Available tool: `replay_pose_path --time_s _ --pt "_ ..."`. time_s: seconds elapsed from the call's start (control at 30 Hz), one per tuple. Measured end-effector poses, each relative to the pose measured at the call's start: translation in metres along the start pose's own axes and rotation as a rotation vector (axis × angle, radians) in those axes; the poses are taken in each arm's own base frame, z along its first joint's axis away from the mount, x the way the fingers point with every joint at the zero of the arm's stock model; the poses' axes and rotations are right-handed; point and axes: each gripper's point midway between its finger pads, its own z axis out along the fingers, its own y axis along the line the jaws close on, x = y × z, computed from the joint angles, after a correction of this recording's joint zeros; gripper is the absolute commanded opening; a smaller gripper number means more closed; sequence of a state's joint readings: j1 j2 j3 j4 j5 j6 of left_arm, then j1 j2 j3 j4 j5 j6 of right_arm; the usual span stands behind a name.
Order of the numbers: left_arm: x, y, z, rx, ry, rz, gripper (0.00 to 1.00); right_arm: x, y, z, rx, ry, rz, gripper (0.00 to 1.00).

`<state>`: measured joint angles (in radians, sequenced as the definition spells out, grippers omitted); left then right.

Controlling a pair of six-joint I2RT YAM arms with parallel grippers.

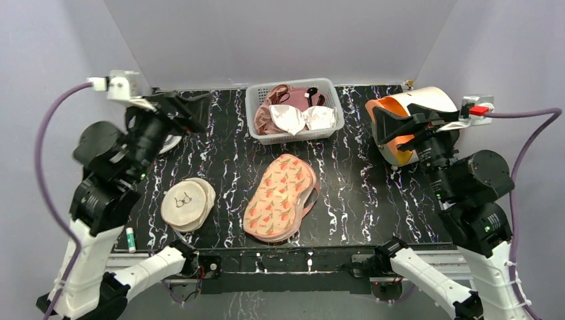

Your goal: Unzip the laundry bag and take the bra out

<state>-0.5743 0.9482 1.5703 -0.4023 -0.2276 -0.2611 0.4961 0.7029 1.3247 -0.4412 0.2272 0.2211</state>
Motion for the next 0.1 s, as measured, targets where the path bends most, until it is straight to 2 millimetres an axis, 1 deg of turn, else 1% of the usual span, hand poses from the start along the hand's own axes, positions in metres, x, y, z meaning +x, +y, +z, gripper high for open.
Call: replay_pose_path --time_s 0.07,0.1 --pt "-0.018 0.001 -0.019 0.009 -0.05 -0.002 0.99 -0.011 0.0 -0.005 0.0 -0.026 -0.002 0.98" --pt "-0.023 0.001 -0.024 0.011 -0.064 -0.001 0.98 -0.011 0.0 -0.006 0.0 -0.026 -0.006 0.98"
